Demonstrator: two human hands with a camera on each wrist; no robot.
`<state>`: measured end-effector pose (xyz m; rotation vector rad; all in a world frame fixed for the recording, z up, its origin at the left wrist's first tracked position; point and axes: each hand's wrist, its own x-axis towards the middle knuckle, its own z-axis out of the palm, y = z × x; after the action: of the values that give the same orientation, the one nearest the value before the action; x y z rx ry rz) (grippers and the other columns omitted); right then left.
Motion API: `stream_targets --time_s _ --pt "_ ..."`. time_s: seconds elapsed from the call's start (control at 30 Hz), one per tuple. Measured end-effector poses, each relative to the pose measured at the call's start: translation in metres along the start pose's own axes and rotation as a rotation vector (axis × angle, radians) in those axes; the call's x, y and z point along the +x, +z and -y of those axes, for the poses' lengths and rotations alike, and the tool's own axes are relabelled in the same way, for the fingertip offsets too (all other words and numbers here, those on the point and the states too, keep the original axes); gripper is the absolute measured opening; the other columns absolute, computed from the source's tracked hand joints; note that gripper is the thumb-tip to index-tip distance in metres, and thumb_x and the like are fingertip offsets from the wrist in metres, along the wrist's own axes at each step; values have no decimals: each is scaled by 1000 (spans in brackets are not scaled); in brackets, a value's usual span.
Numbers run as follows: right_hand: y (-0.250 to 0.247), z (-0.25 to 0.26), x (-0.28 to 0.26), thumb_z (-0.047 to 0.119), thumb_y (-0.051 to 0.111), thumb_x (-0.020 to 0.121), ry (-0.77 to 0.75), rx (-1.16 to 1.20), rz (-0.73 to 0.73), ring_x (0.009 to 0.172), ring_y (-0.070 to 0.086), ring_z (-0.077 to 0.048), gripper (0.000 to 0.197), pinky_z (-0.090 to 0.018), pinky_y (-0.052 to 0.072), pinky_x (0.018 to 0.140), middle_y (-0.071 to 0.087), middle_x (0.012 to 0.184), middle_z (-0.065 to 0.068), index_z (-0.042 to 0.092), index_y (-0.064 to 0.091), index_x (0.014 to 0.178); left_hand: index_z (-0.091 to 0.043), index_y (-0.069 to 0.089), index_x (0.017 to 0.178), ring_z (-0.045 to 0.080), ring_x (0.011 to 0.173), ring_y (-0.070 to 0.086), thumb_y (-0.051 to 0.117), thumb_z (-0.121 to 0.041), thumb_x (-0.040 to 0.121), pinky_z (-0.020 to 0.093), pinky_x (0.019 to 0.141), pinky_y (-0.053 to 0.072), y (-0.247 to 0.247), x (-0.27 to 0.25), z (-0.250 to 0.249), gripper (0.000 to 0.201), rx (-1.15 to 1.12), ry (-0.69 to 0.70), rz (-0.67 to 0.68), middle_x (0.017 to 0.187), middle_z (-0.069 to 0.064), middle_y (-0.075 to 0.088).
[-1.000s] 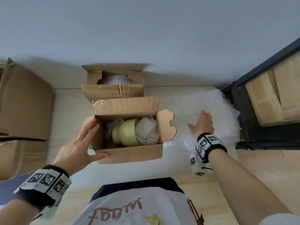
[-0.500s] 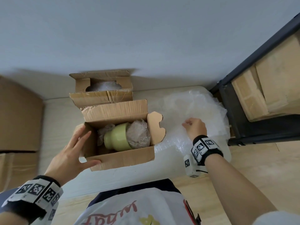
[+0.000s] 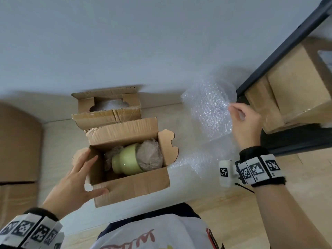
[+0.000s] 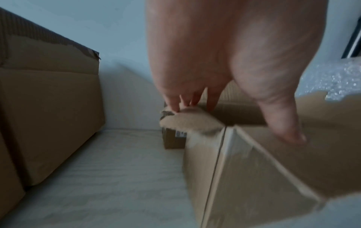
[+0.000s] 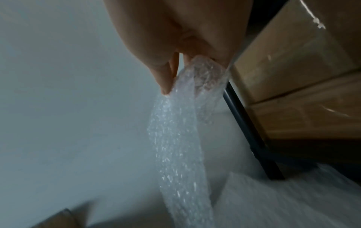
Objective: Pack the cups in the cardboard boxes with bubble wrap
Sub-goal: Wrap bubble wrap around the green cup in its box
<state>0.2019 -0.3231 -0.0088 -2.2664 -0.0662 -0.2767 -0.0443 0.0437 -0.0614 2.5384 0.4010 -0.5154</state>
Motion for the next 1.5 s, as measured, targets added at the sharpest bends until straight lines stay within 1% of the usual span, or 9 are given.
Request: stream_targets --time_s 0.2,0.33,0.5,0.63,0.8,0.97,1.27,1.4,1.5 --pt "-26 50 7 16 59 93 -278 116 86 99 56 5 18 -9 42 90 64 106 -3 9 67 108 -24 28 147 21 136 33 66 -51 72 38 110 31 -38 -1 -39 88 -89 19 -70 156 -2 19" --pt "-26 84 9 17 61 91 -466 94 171 120 50 -10 13 -23 38 104 53 124 -5 18 68 102 -35 32 142 1 129 34 55 -62 68 25 105 26 -84 11 -87 82 -354 189 -332 145 -14 35" --pt "-15 119 4 17 62 91 -479 155 296 139 31 -13 15 -20 23 114 37 143 0 30 65 96 -33 33 141 -1 131 37 60 -68 65 24 104 32 -128 32 -131 88 -501 275 -310 141 -23 37" --pt "-6 136 3 17 61 91 -468 240 382 142 26 -10 19 -27 23 116 33 146 3 34 64 97 -16 59 103 2 72 60 65 -58 71 21 63 46 -142 35 -143 52 -439 226 -329 77 -13 65" --pt "8 139 2 41 71 77 -85 587 437 141 25 -4 64 -23 29 113 17 158 4 36 44 134 -14 71 88 17 90 70 69 -20 82 32 89 53 -147 29 -138 9 -878 306 -394 87 3 75" --pt "25 128 -4 30 71 74 405 943 707 102 68 -23 88 -37 53 89 67 117 -13 23 22 147 -12 71 92 18 93 70 67 -21 80 24 84 52 -147 22 -130 16 -965 398 -459 91 3 75" --pt "32 124 -12 18 74 66 44 825 654 88 66 -10 49 -20 50 81 70 91 2 25 65 113 -39 41 130 16 82 70 77 -9 74 22 80 54 -137 12 -94 73 -892 334 -647 84 8 71" --pt "35 130 -13 16 77 72 -138 451 556 86 64 -6 26 -11 48 78 70 92 6 29 68 94 -40 67 93 -7 73 65 75 -16 76 7 72 49 -134 9 -85 30 -614 357 -717 80 -23 70" --pt "35 136 -11 15 74 79 -302 314 465 94 59 -1 18 -12 41 89 62 98 7 28 64 84 -38 66 79 -2 80 64 73 -15 80 17 77 52 -129 7 -78 24 -508 274 -713 86 -17 70"
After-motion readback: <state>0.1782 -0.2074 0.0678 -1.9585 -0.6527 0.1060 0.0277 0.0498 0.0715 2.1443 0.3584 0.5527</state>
